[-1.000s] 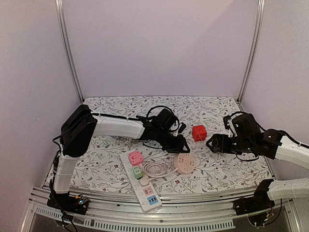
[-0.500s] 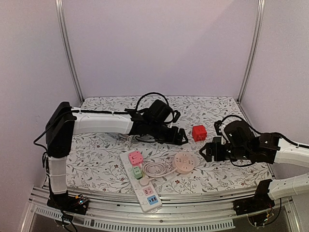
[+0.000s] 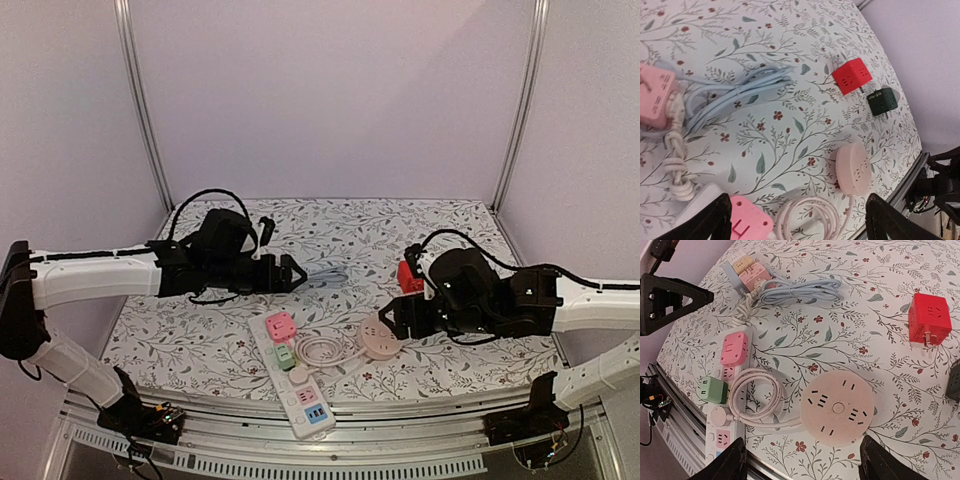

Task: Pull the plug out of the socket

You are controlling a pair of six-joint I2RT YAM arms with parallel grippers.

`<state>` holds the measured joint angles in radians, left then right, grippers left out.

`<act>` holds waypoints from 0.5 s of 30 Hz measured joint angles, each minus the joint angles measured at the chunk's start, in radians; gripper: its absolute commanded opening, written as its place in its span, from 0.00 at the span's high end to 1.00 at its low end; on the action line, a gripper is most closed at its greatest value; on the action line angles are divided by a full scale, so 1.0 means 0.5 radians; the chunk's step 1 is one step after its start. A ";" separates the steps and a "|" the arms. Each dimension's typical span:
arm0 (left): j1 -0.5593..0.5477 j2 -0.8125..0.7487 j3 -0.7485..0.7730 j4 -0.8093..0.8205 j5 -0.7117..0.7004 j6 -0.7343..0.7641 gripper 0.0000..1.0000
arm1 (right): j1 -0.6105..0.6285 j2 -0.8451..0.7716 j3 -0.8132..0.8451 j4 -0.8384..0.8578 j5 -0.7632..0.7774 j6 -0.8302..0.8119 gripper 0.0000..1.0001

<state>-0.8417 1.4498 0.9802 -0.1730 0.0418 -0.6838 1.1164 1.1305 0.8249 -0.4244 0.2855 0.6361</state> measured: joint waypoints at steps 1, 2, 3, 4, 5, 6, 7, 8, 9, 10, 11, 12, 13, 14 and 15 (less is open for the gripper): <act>0.053 -0.050 -0.097 0.008 0.018 -0.022 0.09 | 0.021 0.051 0.030 0.008 0.004 -0.001 0.25; 0.109 -0.106 -0.201 0.008 0.037 -0.053 0.09 | 0.050 0.120 0.071 0.012 0.015 -0.002 0.25; 0.162 -0.154 -0.288 0.005 0.049 -0.081 0.09 | 0.081 0.195 0.113 0.018 0.023 -0.003 0.26; 0.208 -0.202 -0.363 -0.002 0.056 -0.101 0.08 | 0.114 0.272 0.157 0.030 0.027 -0.005 0.26; 0.234 -0.241 -0.408 -0.012 0.057 -0.111 0.07 | 0.146 0.350 0.202 0.037 0.030 -0.008 0.27; 0.254 -0.287 -0.449 -0.016 0.058 -0.121 0.07 | 0.179 0.426 0.253 0.045 0.031 -0.009 0.27; 0.271 -0.326 -0.479 -0.018 0.059 -0.128 0.07 | 0.207 0.491 0.299 0.047 0.032 -0.011 0.28; 0.283 -0.378 -0.513 -0.017 0.063 -0.137 0.06 | 0.241 0.576 0.363 0.050 0.034 -0.012 0.29; 0.299 -0.433 -0.549 -0.012 0.068 -0.148 0.07 | 0.275 0.665 0.436 0.052 0.034 -0.017 0.30; 0.317 -0.478 -0.584 -0.005 0.075 -0.157 0.07 | 0.301 0.734 0.494 0.052 0.034 -0.018 0.30; 0.337 -0.523 -0.628 0.007 0.082 -0.175 0.08 | 0.334 0.829 0.584 0.045 0.037 -0.021 0.31; 0.355 -0.558 -0.668 0.014 0.090 -0.190 0.09 | 0.356 0.900 0.652 0.040 0.038 -0.024 0.31; 0.376 -0.598 -0.736 0.034 0.098 -0.208 0.10 | 0.381 0.999 0.748 0.040 0.040 -0.030 0.31; 0.388 -0.620 -0.779 0.041 0.107 -0.227 0.15 | 0.394 1.060 0.803 0.040 0.039 -0.034 0.32; 0.397 -0.642 -0.835 0.052 0.115 -0.248 0.18 | 0.408 1.130 0.871 0.030 0.039 -0.040 0.32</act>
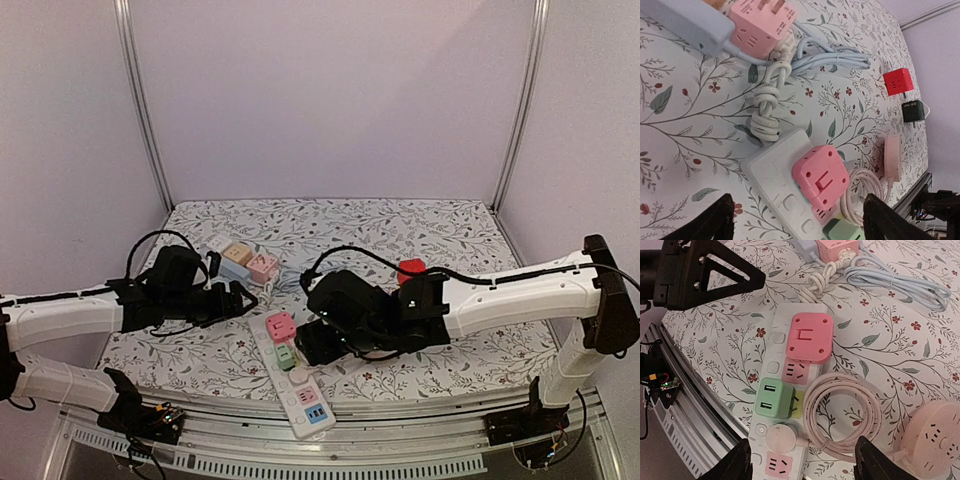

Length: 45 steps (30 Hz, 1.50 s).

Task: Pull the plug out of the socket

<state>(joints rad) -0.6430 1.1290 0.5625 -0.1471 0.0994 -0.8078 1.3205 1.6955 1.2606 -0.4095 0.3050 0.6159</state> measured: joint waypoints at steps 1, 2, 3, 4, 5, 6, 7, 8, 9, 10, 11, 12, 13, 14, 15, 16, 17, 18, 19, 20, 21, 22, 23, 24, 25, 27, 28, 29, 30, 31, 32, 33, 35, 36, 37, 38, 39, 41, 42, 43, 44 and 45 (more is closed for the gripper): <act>0.005 -0.014 -0.051 0.011 0.011 -0.020 0.20 | 0.008 0.053 0.047 -0.005 -0.001 -0.005 0.32; 0.010 -0.026 -0.103 0.021 0.027 -0.040 0.22 | 0.015 0.121 0.110 -0.022 0.000 -0.006 0.32; 0.012 -0.029 -0.144 0.027 0.046 -0.059 0.24 | 0.018 0.175 0.156 -0.034 -0.001 -0.010 0.33; 0.014 -0.029 -0.174 0.031 0.060 -0.073 0.26 | 0.019 0.226 0.195 -0.049 -0.002 -0.013 0.33; 0.014 -0.028 -0.192 0.035 0.072 -0.089 0.28 | 0.019 0.264 0.226 -0.064 -0.001 -0.017 0.34; 0.016 -0.027 -0.207 0.043 0.089 -0.095 0.29 | 0.018 0.313 0.267 -0.089 -0.001 -0.023 0.35; 0.017 -0.022 -0.212 0.050 0.101 -0.101 0.31 | 0.018 0.357 0.306 -0.110 -0.003 -0.030 0.36; 0.017 -0.016 -0.217 0.069 0.103 -0.110 0.33 | 0.018 0.406 0.349 -0.129 -0.006 -0.040 0.37; 0.018 -0.011 -0.225 0.095 0.103 -0.116 0.34 | 0.018 0.452 0.386 -0.144 -0.011 -0.051 0.38; 0.019 -0.005 -0.240 0.130 0.105 -0.128 0.35 | 0.018 0.494 0.421 -0.159 -0.017 -0.061 0.39; 0.021 -0.001 -0.262 0.169 0.109 -0.144 0.36 | 0.018 0.530 0.448 -0.172 -0.024 -0.068 0.39; 0.024 0.007 -0.287 0.217 0.115 -0.162 0.37 | 0.019 0.565 0.477 -0.191 -0.034 -0.073 0.39; 0.028 0.020 -0.311 0.266 0.124 -0.176 0.37 | 0.019 0.594 0.498 -0.201 -0.045 -0.078 0.40; 0.032 0.037 -0.333 0.305 0.137 -0.190 0.38 | 0.019 0.613 0.513 -0.206 -0.053 -0.080 0.40; 0.034 0.060 -0.346 0.336 0.147 -0.204 0.38 | 0.021 0.631 0.533 -0.204 -0.057 -0.082 0.41; 0.035 0.082 -0.353 0.362 0.155 -0.211 0.38 | 0.022 0.644 0.555 -0.208 -0.061 -0.089 0.42; 0.036 0.108 -0.359 0.391 0.165 -0.221 0.39 | 0.025 0.655 0.573 -0.216 -0.063 -0.092 0.42; 0.037 0.132 -0.362 0.420 0.178 -0.230 0.39 | 0.027 0.665 0.587 -0.218 -0.063 -0.097 0.43; 0.037 0.153 -0.364 0.452 0.194 -0.240 0.39 | 0.029 0.675 0.600 -0.224 -0.064 -0.102 0.43; 0.037 0.172 -0.364 0.483 0.207 -0.246 0.40 | 0.030 0.690 0.616 -0.231 -0.066 -0.107 0.44; 0.038 0.185 -0.365 0.507 0.214 -0.252 0.41 | 0.030 0.703 0.628 -0.237 -0.069 -0.109 0.44; 0.039 0.204 -0.365 0.536 0.226 -0.259 0.42 | 0.030 0.719 0.640 -0.242 -0.071 -0.111 0.46; 0.039 0.220 -0.365 0.564 0.237 -0.266 0.42 | 0.030 0.734 0.649 -0.244 -0.075 -0.111 0.47; 0.040 0.237 -0.365 0.586 0.245 -0.273 0.43 | 0.031 0.747 0.652 -0.247 -0.077 -0.111 0.49; 0.040 0.250 -0.365 0.603 0.251 -0.281 0.43 | 0.031 0.760 0.657 -0.253 -0.079 -0.111 0.50; 0.040 0.274 -0.365 0.631 0.259 -0.290 0.44 | 0.032 0.792 0.673 -0.269 -0.088 -0.111 0.56; 0.040 0.284 -0.365 0.645 0.262 -0.294 0.44 | 0.033 0.805 0.677 -0.271 -0.091 -0.108 0.60; 0.040 0.294 -0.367 0.658 0.265 -0.295 0.44 | 0.034 0.815 0.681 -0.279 -0.091 -0.111 0.63; 0.040 0.300 -0.370 0.668 0.266 -0.298 0.44 | 0.036 0.825 0.690 -0.289 -0.091 -0.098 0.67; 0.040 0.302 -0.373 0.672 0.266 -0.300 0.44 | 0.041 0.835 0.703 -0.296 -0.089 -0.088 0.72; 0.040 0.304 -0.378 0.676 0.266 -0.302 0.44 | 0.044 0.839 0.710 -0.298 -0.083 -0.082 0.76; 0.040 0.304 -0.384 0.684 0.266 -0.304 0.44 | 0.048 0.842 0.713 -0.300 -0.073 -0.067 0.80; 0.040 0.304 -0.395 0.690 0.270 -0.309 0.45 | 0.057 0.842 0.713 -0.315 -0.031 -0.031 0.89; 0.040 0.308 -0.401 0.690 0.279 -0.310 0.45 | 0.058 0.842 0.713 -0.319 -0.018 -0.037 0.93; 0.040 0.309 -0.402 0.690 0.282 -0.310 0.46 | 0.058 0.842 0.712 -0.320 -0.008 -0.026 0.96; 0.040 0.317 -0.402 0.691 0.293 -0.311 0.46 | 0.058 0.842 0.709 -0.320 -0.001 -0.022 0.99; 0.039 0.327 -0.402 0.697 0.304 -0.310 0.45 | 0.058 0.840 0.701 -0.317 0.005 -0.018 1.00; 0.038 0.349 -0.402 0.700 0.320 -0.311 0.45 | 0.060 0.819 0.658 -0.285 0.018 -0.003 1.00; 0.035 0.357 -0.402 0.701 0.324 -0.311 0.45 | 0.060 0.800 0.621 -0.264 0.027 0.006 1.00; 0.027 0.362 -0.402 0.702 0.329 -0.311 0.45 | 0.060 0.770 0.571 -0.242 0.042 0.018 1.00; 0.018 0.363 -0.402 0.702 0.331 -0.311 0.45 | 0.060 0.736 0.518 -0.230 0.053 0.029 1.00; 0.005 0.363 -0.401 0.704 0.332 -0.313 0.44 | 0.059 0.698 0.463 -0.220 0.064 0.040 1.00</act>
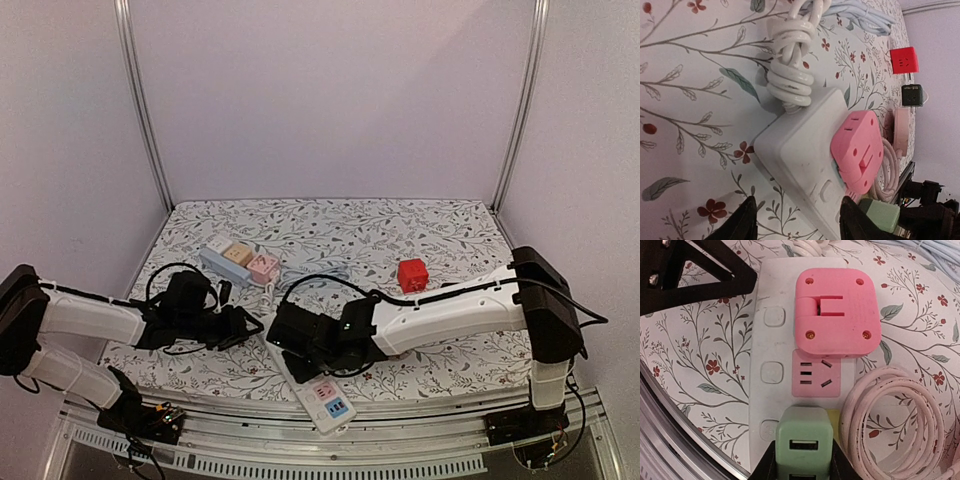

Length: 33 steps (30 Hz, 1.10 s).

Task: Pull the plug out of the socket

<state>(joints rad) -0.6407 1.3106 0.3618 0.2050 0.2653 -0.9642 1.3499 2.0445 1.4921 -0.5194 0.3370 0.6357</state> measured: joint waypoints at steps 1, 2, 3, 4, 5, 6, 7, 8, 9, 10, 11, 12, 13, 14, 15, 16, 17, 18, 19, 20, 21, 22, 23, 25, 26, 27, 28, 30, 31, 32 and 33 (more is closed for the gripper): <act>-0.020 0.003 0.000 0.003 0.001 -0.003 0.44 | -0.002 -0.039 -0.053 0.003 0.006 0.009 1.00; -0.048 0.014 0.005 0.005 0.000 -0.005 0.45 | -0.002 -0.076 -0.100 0.002 0.009 0.018 1.00; -0.070 0.031 0.009 0.007 0.001 -0.007 0.45 | -0.004 -0.101 -0.135 0.002 0.009 0.025 1.00; -0.098 0.056 0.019 0.011 0.000 -0.011 0.45 | -0.005 -0.130 -0.174 0.002 0.008 0.031 1.00; -0.123 0.087 0.031 0.022 0.001 -0.014 0.47 | -0.005 -0.156 -0.204 0.001 0.006 0.038 1.00; -0.139 0.114 0.040 0.036 0.001 -0.019 0.49 | -0.005 -0.174 -0.225 -0.002 0.004 0.043 1.00; -0.154 0.148 0.052 0.055 0.000 -0.027 0.50 | -0.005 -0.184 -0.238 -0.003 0.000 0.046 1.00; -0.163 0.183 0.060 0.080 0.000 -0.034 0.50 | -0.005 -0.187 -0.243 -0.002 -0.002 0.047 1.00; -0.168 0.211 0.066 0.101 -0.004 -0.046 0.51 | -0.005 -0.189 -0.245 0.000 -0.005 0.047 1.00; -0.169 0.230 0.068 0.121 -0.008 -0.054 0.51 | -0.005 -0.190 -0.246 0.002 -0.005 0.047 1.00; -0.169 0.243 0.069 0.135 -0.012 -0.062 0.51 | -0.005 -0.190 -0.249 0.004 -0.006 0.048 1.00; -0.169 0.259 0.076 0.145 -0.014 -0.068 0.52 | -0.005 -0.192 -0.251 0.007 -0.006 0.049 1.00; -0.169 0.275 0.086 0.154 -0.015 -0.070 0.52 | -0.005 -0.194 -0.254 0.010 -0.008 0.052 1.00; -0.169 0.291 0.098 0.167 -0.015 -0.072 0.52 | -0.005 -0.197 -0.257 0.014 -0.012 0.053 1.00; -0.170 0.308 0.110 0.180 -0.015 -0.074 0.53 | -0.005 -0.198 -0.260 0.017 -0.013 0.054 1.00; -0.172 0.321 0.118 0.188 -0.014 -0.079 0.53 | -0.005 -0.198 -0.262 0.019 -0.014 0.054 1.00; -0.172 0.338 0.127 0.204 -0.014 -0.079 0.54 | -0.005 -0.199 -0.262 0.021 -0.015 0.055 1.00; -0.173 0.352 0.130 0.217 -0.012 -0.083 0.54 | -0.005 -0.199 -0.263 0.021 -0.018 0.055 1.00; -0.175 0.369 0.133 0.235 -0.011 -0.087 0.56 | -0.005 -0.200 -0.263 0.022 -0.019 0.056 1.00; -0.179 0.387 0.134 0.249 -0.008 -0.091 0.56 | -0.005 -0.200 -0.264 0.023 -0.021 0.056 1.00; -0.182 0.404 0.134 0.260 -0.006 -0.098 0.57 | -0.005 -0.200 -0.264 0.023 -0.021 0.056 1.00; -0.188 0.422 0.134 0.271 -0.004 -0.101 0.58 | -0.005 -0.200 -0.264 0.023 -0.022 0.057 1.00; -0.192 0.433 0.134 0.284 0.000 -0.108 0.58 | -0.005 -0.200 -0.264 0.023 -0.022 0.059 1.00; -0.200 0.452 0.137 0.313 0.005 -0.114 0.59 | -0.005 -0.200 -0.264 0.024 -0.023 0.061 1.00; -0.200 0.456 0.137 0.322 0.006 -0.118 0.58 | -0.005 -0.200 -0.264 0.024 -0.024 0.062 1.00; -0.201 0.462 0.137 0.330 0.008 -0.123 0.57 | -0.005 -0.200 -0.264 0.024 -0.029 0.063 1.00; -0.202 0.466 0.137 0.342 0.008 -0.127 0.55 | -0.005 -0.200 -0.264 0.023 -0.033 0.066 1.00; -0.208 0.472 0.137 0.361 0.008 -0.137 0.49 | -0.005 -0.200 -0.264 0.023 -0.037 0.072 1.00; -0.214 0.472 0.137 0.369 0.010 -0.140 0.45 | -0.005 -0.200 -0.264 0.023 -0.039 0.075 1.00; -0.224 0.472 0.137 0.380 0.014 -0.144 0.44 | -0.005 -0.200 -0.264 0.023 -0.041 0.077 1.00; -0.235 0.472 0.136 0.394 0.018 -0.151 0.43 | -0.005 -0.200 -0.264 0.023 -0.042 0.080 1.00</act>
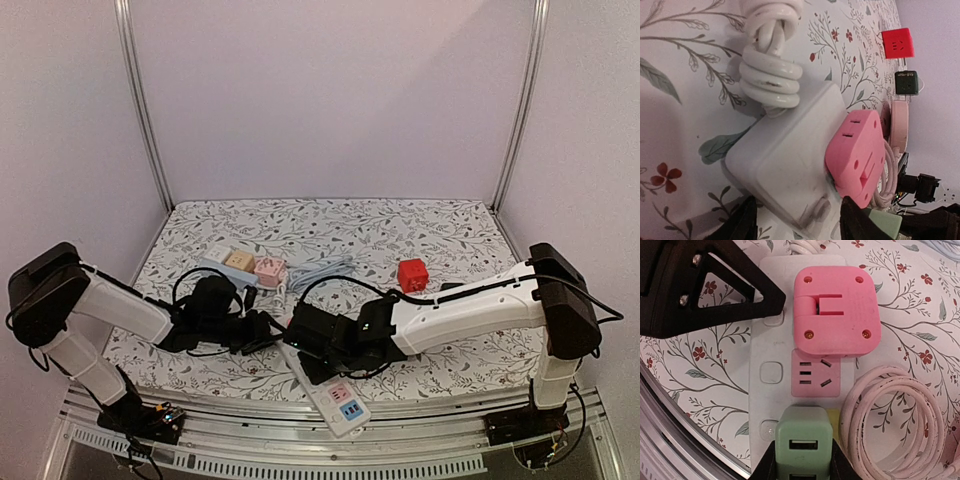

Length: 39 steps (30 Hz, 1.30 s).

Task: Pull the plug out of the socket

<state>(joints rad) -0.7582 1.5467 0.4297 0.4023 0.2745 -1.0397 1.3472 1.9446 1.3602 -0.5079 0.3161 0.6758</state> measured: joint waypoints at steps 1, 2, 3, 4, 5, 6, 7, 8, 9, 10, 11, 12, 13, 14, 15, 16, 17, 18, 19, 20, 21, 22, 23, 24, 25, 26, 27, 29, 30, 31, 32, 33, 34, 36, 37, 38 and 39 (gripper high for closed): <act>-0.010 -0.001 -0.001 0.012 0.004 -0.005 0.43 | -0.001 0.000 0.000 0.001 -0.001 0.004 1.00; -0.018 -0.001 -0.002 0.019 0.007 -0.003 0.43 | -0.002 0.000 0.000 0.001 -0.002 0.006 1.00; -0.023 -0.001 -0.003 0.025 0.008 -0.005 0.43 | -0.002 0.000 0.000 0.001 -0.003 0.010 1.00; -0.025 -0.001 -0.005 0.030 0.008 -0.007 0.45 | -0.002 0.000 0.000 0.001 -0.005 0.011 1.00; -0.028 -0.001 -0.008 0.037 0.006 -0.009 0.47 | -0.003 0.000 0.000 0.001 -0.006 0.012 1.00; -0.030 0.000 -0.010 0.037 0.006 -0.011 0.49 | -0.004 0.000 0.000 0.001 -0.007 0.013 1.00; -0.031 0.001 -0.013 0.038 0.005 -0.014 0.51 | -0.004 0.000 0.000 0.002 -0.008 0.014 1.00; -0.034 0.004 -0.015 0.038 0.005 -0.016 0.53 | -0.004 0.000 0.000 0.002 -0.008 0.016 1.00; -0.037 0.008 -0.018 0.040 0.004 -0.023 0.54 | -0.004 0.000 0.000 0.002 -0.008 0.018 1.00; -0.039 0.012 -0.018 0.041 0.004 -0.023 0.55 | -0.004 0.000 0.000 0.001 -0.008 0.018 1.00; -0.041 0.018 -0.018 0.044 0.003 -0.023 0.55 | -0.004 0.000 0.000 0.001 -0.008 0.018 1.00; -0.044 0.024 -0.019 0.047 0.002 -0.024 0.56 | -0.004 0.000 0.000 0.001 -0.008 0.020 1.00; -0.046 0.026 -0.019 0.049 0.001 -0.024 0.57 | -0.005 0.000 0.000 0.001 -0.008 0.021 1.00; -0.050 0.027 -0.019 0.050 -0.005 -0.023 0.58 | -0.006 0.000 0.000 0.001 -0.008 0.025 1.00; -0.053 0.030 -0.019 0.050 -0.008 -0.023 0.58 | -0.007 0.000 0.000 0.001 -0.008 0.027 1.00; -0.057 0.031 -0.019 0.050 -0.013 -0.023 0.59 | -0.008 0.000 0.000 0.001 -0.008 0.031 1.00; -0.063 0.031 -0.019 0.049 -0.021 -0.023 0.60 | -0.008 0.000 0.000 0.001 -0.008 0.033 1.00; -0.069 0.031 -0.018 0.046 -0.031 -0.022 0.60 | -0.008 0.000 0.000 0.001 -0.008 0.034 1.00; -0.076 0.031 -0.019 0.042 -0.038 -0.021 0.61 | -0.008 0.000 0.000 0.001 -0.008 0.034 1.00; -0.081 0.031 -0.018 0.039 -0.047 -0.018 0.61 | -0.008 0.000 0.000 0.001 -0.008 0.034 1.00; -0.083 0.031 -0.018 0.037 -0.051 -0.018 0.61 | -0.009 0.000 -0.001 0.001 -0.008 0.034 1.00; -0.085 0.031 -0.018 0.033 -0.059 -0.017 0.61 | -0.010 0.000 -0.001 0.002 -0.010 0.035 1.00; -0.086 0.031 -0.016 0.028 -0.068 -0.017 0.61 | -0.011 0.000 -0.002 0.004 -0.014 0.035 1.00; -0.086 0.031 -0.014 0.024 -0.073 -0.016 0.62 | -0.013 0.000 -0.005 0.011 -0.018 0.036 1.00; -0.087 0.031 -0.011 0.018 -0.079 -0.015 0.62 | -0.015 -0.005 -0.014 0.023 -0.023 0.039 1.00; -0.090 0.031 -0.005 0.011 -0.086 -0.013 0.62 | -0.019 -0.011 -0.027 0.040 -0.027 0.041 1.00; -0.092 0.034 -0.002 0.009 -0.095 -0.009 0.62 | -0.028 -0.018 -0.041 0.057 -0.037 0.043 1.00; -0.095 0.040 0.002 0.011 -0.106 -0.005 0.62 | -0.044 -0.037 -0.075 0.098 -0.067 0.053 1.00; -0.096 0.046 0.002 0.015 -0.111 -0.004 0.63 | -0.059 -0.052 -0.101 0.127 -0.094 0.065 1.00; -0.097 0.053 0.002 0.027 -0.116 -0.002 0.63 | -0.070 -0.063 -0.117 0.146 -0.113 0.074 1.00; -0.098 0.063 0.002 0.040 -0.122 -0.002 0.63 | -0.084 -0.076 -0.137 0.169 -0.139 0.089 1.00; -0.098 0.078 0.002 0.055 -0.126 -0.002 0.63 | -0.095 -0.085 -0.153 0.190 -0.163 0.100 1.00; -0.098 0.093 0.005 0.076 -0.130 -0.002 0.63 | -0.105 -0.092 -0.163 0.201 -0.181 0.111 1.00; -0.098 0.122 0.014 0.113 -0.137 -0.002 0.63 | -0.111 -0.095 -0.166 0.204 -0.182 0.128 1.00; -0.098 0.137 0.018 0.133 -0.139 -0.002 0.64 | -0.112 -0.095 -0.165 0.202 -0.177 0.131 1.00; -0.098 0.151 0.022 0.151 -0.140 -0.002 0.64 | -0.110 -0.095 -0.160 0.193 -0.165 0.131 1.00; -0.098 0.168 0.027 0.171 -0.139 -0.002 0.64 | -0.105 -0.094 -0.150 0.170 -0.149 0.131 1.00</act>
<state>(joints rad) -0.8070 1.6306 0.4431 0.4877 0.2050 -1.0409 1.2945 1.8977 1.2850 -0.4229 0.2417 0.7414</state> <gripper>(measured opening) 0.368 0.253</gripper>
